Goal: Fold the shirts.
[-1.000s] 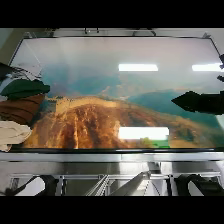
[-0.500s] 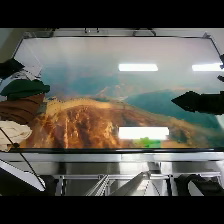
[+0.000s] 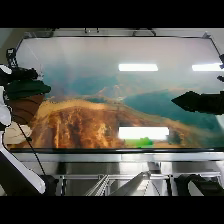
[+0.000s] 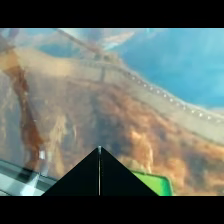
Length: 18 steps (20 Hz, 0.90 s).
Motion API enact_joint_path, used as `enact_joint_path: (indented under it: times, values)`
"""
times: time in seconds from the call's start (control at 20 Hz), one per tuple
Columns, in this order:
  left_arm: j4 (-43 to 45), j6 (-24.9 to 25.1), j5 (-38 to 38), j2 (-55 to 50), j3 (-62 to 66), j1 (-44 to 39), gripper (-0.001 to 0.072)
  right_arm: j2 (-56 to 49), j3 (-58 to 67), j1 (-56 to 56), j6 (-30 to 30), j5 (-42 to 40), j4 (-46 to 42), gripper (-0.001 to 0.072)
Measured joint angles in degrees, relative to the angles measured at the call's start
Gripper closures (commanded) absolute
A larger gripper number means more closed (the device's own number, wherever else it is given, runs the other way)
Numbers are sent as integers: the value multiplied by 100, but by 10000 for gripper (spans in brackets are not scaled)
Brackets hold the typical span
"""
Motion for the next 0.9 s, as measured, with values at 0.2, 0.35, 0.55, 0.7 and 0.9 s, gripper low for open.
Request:
enact_joint_path:
  times: [0.2,0.35,0.55,0.7,0.9]
  values:
    - [166,-146,-114,105,-7,-275,679,-13,0,0,-2,-2,0,695]
    - [-409,160,-424,546,-2,-621,680,-44,-2,0,-2,-4,0,695]
    - [-1373,671,-1886,1331,2,-1314,681,-146,-2,0,-2,-127,-2,695]
    - [-2022,763,-3451,1685,-181,-1939,682,-251,-2,0,-2,-179,-7,695]
    - [-2695,732,-4430,1893,-1185,-2826,693,-415,-2,0,-2,-201,-7,694]
